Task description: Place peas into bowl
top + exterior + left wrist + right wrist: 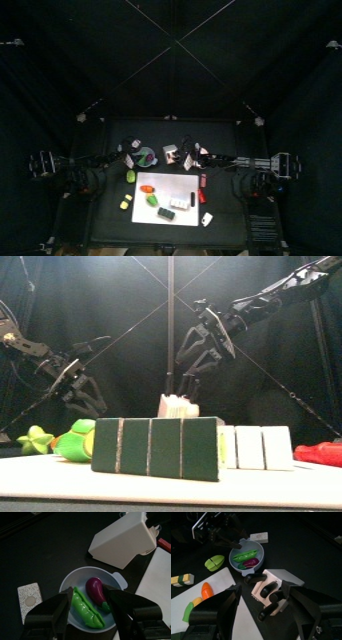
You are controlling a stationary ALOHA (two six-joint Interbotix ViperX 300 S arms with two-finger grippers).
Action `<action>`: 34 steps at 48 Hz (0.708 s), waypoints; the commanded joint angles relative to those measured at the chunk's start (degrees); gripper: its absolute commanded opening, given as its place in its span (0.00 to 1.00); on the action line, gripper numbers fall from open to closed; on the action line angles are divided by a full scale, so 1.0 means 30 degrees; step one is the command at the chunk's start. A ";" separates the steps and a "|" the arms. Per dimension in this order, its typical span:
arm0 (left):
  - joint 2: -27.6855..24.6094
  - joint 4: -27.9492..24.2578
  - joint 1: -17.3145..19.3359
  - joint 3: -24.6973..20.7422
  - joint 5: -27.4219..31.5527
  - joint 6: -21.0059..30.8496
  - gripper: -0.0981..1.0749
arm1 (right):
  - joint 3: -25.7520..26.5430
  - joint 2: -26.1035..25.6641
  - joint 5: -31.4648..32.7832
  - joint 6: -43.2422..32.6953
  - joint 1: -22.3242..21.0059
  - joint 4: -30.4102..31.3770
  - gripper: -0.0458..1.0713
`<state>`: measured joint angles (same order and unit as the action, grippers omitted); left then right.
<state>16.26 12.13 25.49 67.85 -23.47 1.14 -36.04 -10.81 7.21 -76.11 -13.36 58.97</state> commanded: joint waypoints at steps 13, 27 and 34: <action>0.0146 0.0000 0.0029 -0.0381 -0.0059 0.0000 0.83 | 0.0234 -0.0293 -0.0059 0.0059 0.0029 -0.0029 0.90; 0.0176 0.0000 -0.0029 -0.0352 -0.0059 0.0000 0.83 | 0.0293 -0.0205 -0.0029 0.0029 0.0029 -0.0029 0.89; 0.0176 -0.0146 -0.0322 -0.0498 0.0146 -0.0029 0.83 | 0.0264 -0.0615 -0.0029 0.0059 0.0117 -0.0029 0.89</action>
